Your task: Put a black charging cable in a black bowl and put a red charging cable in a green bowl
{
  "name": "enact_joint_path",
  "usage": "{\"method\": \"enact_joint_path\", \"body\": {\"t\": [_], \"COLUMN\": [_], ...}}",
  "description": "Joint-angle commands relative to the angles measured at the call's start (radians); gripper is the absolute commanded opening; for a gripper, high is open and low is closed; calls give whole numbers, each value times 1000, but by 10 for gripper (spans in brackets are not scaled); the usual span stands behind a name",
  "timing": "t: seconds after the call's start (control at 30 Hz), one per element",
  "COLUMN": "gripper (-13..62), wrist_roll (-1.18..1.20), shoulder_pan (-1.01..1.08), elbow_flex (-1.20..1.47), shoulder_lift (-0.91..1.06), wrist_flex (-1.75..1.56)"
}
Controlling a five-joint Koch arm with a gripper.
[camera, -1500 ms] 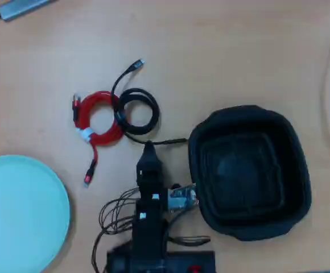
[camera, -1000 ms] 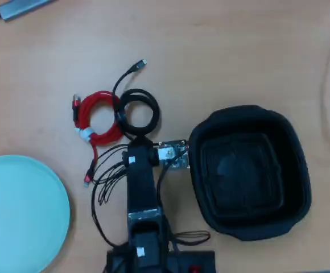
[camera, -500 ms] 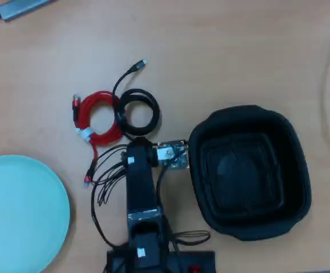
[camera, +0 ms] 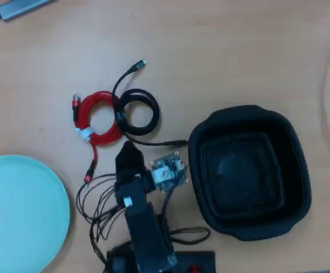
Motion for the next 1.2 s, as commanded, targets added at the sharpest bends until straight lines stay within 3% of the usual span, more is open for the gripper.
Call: {"method": "enact_joint_path", "body": {"t": [0.0, 0.67, 0.87, 1.17], "gripper": [501, 502, 501, 503], "wrist_roll": [8, 94, 196, 578], "shoulder_pan": [-31, -54, -29, -5], "elbow_flex": [-67, -345, -489, -494], "shoulder_lift": [89, 103, -78, -344], "wrist_flex": [17, -25, -20, -28]}}
